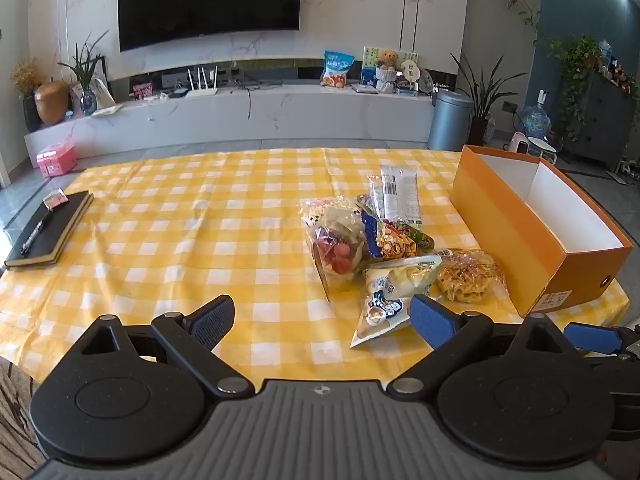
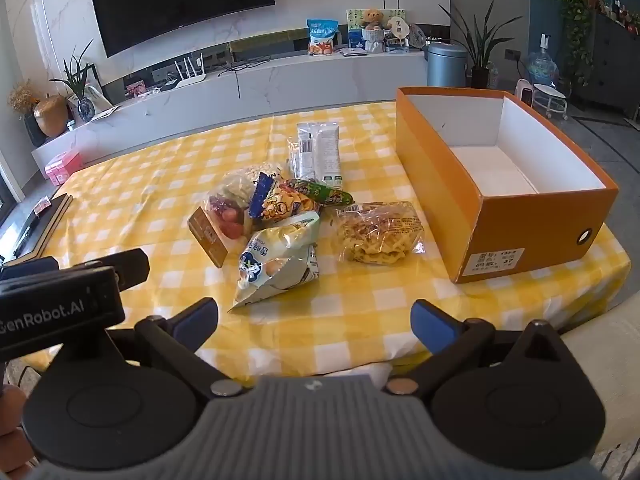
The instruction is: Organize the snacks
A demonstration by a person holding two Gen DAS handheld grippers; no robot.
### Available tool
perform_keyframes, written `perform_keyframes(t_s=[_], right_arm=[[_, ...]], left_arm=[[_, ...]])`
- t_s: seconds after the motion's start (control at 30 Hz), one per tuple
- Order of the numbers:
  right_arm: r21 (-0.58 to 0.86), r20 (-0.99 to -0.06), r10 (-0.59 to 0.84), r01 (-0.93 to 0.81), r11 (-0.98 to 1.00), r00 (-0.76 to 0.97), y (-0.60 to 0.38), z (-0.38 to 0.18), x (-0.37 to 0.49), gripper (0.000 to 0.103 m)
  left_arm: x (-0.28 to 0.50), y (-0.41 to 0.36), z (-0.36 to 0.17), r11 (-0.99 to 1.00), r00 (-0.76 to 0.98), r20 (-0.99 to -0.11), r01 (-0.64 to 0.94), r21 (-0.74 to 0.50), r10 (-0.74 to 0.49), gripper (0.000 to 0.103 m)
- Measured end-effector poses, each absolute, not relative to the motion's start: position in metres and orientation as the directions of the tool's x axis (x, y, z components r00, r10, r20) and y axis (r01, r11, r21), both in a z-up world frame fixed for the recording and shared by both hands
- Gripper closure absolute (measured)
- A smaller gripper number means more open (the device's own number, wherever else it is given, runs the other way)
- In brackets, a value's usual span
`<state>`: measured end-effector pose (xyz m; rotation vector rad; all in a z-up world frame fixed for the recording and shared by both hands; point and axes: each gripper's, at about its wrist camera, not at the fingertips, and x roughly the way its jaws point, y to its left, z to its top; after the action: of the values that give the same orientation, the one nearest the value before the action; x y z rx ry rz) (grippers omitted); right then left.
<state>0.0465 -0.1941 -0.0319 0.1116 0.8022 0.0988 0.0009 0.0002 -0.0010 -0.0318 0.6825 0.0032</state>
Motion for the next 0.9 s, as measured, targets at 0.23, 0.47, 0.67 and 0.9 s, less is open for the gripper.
perform_keyframes(t_s=[0.23, 0.47, 0.67, 0.9], right_arm=[[0.123, -0.712, 0.118, -0.042, 0.991, 0.692, -0.195, -0.03, 0.047, 0.003], [0.065, -0.723, 0.077, -0.043, 0.997, 0.686, -0.189, -0.033, 0.048, 0.003], [0.04, -0.728, 0.053, -0.036, 0.999, 0.684, -0.188, -0.035, 0.049, 0.003], [0.045, -0.731, 0.057, -0.036, 0.998, 0.68, -0.188, -0.036, 0.049, 0.003]], left_arm=[[0.002, 0.0, -0.007, 0.999, 0.759, -0.651, -0.022, -0.048, -0.015, 0.0], [0.004, 0.0, -0.01, 0.999, 0.75, -0.661, -0.026, -0.045, -0.01, 0.0], [0.005, -0.001, -0.012, 0.999, 0.748, -0.664, -0.027, -0.047, -0.011, 0.0], [0.005, -0.001, -0.014, 0.999, 0.746, -0.666, -0.023, -0.049, -0.016, 0.0]])
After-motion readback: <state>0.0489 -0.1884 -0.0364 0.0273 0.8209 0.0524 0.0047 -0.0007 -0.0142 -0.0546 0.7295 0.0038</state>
